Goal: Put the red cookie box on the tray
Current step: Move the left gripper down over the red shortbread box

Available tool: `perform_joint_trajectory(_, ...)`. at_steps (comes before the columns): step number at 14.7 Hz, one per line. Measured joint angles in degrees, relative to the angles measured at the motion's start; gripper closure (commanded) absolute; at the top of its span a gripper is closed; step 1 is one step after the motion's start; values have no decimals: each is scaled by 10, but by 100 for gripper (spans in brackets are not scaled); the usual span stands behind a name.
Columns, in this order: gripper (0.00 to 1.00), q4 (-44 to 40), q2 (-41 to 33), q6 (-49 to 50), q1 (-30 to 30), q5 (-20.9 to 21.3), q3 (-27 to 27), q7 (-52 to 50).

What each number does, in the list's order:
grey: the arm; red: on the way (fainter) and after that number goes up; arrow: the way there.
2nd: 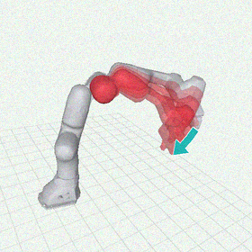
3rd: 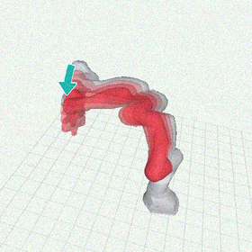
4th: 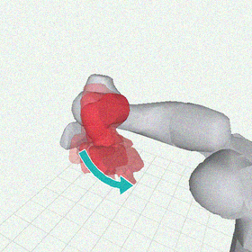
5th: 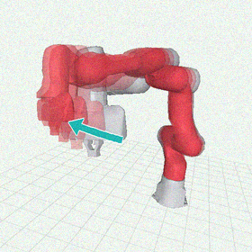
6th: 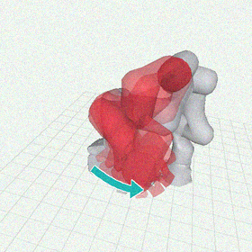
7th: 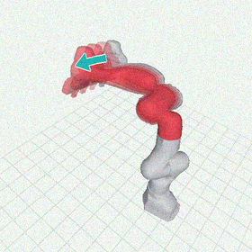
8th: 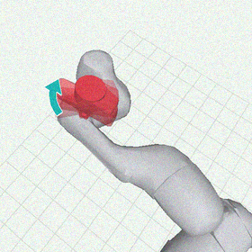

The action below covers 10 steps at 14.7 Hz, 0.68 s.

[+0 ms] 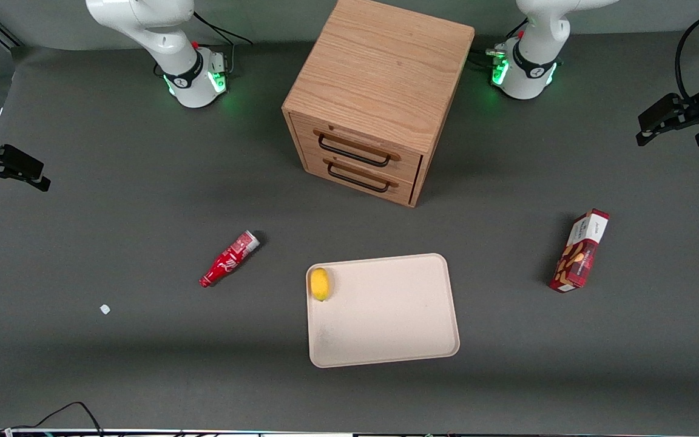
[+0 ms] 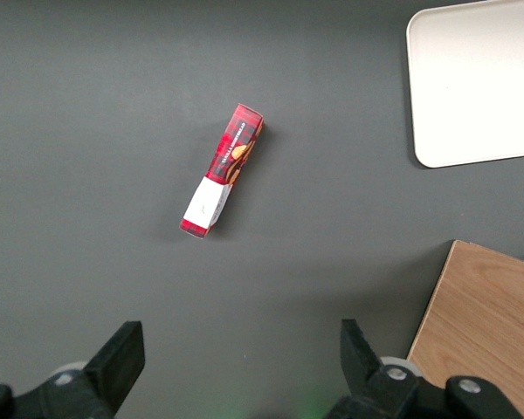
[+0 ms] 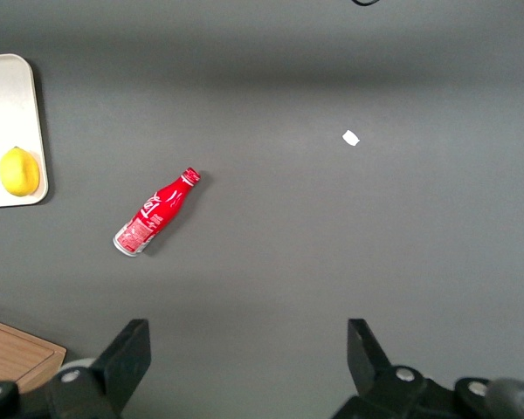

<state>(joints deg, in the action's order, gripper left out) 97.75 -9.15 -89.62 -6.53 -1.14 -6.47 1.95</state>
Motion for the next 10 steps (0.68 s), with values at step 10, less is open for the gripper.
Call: perform_joint_trajectory(10, 0, 7, 5, 0, -1, 8, 2, 26)
